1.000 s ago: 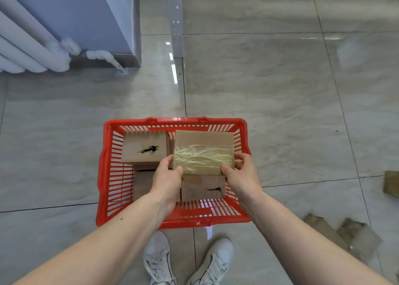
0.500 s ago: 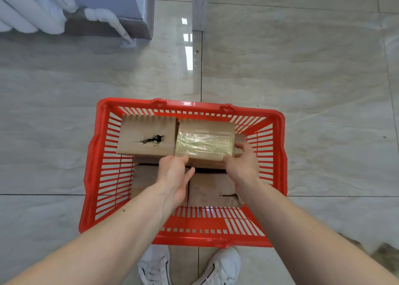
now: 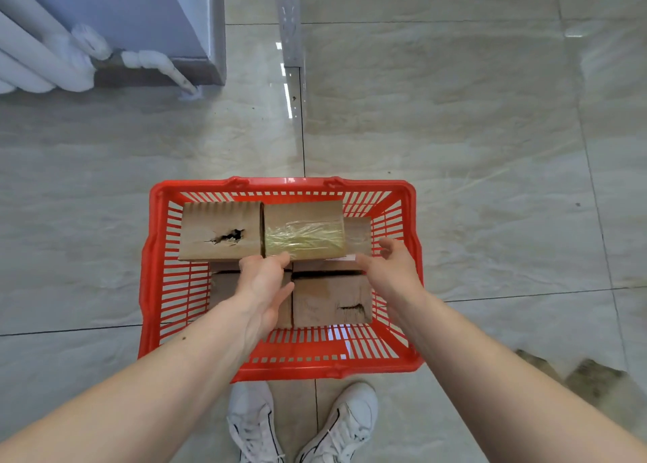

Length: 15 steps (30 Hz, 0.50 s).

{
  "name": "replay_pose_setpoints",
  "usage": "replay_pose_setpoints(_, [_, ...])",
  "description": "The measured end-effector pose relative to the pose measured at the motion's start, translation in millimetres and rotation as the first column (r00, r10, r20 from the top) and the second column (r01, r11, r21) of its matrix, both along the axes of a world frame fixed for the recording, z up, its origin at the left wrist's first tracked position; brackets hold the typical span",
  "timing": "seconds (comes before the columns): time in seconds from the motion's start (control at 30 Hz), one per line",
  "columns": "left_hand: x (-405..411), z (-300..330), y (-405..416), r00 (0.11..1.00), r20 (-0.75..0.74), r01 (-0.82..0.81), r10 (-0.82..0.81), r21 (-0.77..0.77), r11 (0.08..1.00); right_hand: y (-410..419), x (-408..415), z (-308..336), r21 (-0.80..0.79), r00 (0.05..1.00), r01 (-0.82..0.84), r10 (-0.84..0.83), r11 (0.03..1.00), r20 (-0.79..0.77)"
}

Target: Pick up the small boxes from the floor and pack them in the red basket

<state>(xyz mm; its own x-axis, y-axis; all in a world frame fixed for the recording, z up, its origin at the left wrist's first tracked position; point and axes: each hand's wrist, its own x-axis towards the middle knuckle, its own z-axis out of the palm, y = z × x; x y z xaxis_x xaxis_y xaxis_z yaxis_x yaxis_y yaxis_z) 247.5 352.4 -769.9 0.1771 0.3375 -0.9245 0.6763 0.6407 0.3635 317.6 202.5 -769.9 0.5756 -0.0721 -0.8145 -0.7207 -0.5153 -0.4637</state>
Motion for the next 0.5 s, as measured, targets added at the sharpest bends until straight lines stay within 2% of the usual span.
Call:
replay_pose_setpoints(0.2, [36, 60, -40, 0.985, 0.082, 0.15, -0.15, 0.002, 0.989, -48, 11, 57, 0.023, 0.977, 0.211, -0.212, 0.977, 0.022])
replay_pose_setpoints(0.5, [64, 127, -157, 0.867, 0.167, 0.47, -0.469, 0.036, 0.882, -177, -20, 118, 0.01, 0.835, 0.544, -0.543, 0.839, 0.091])
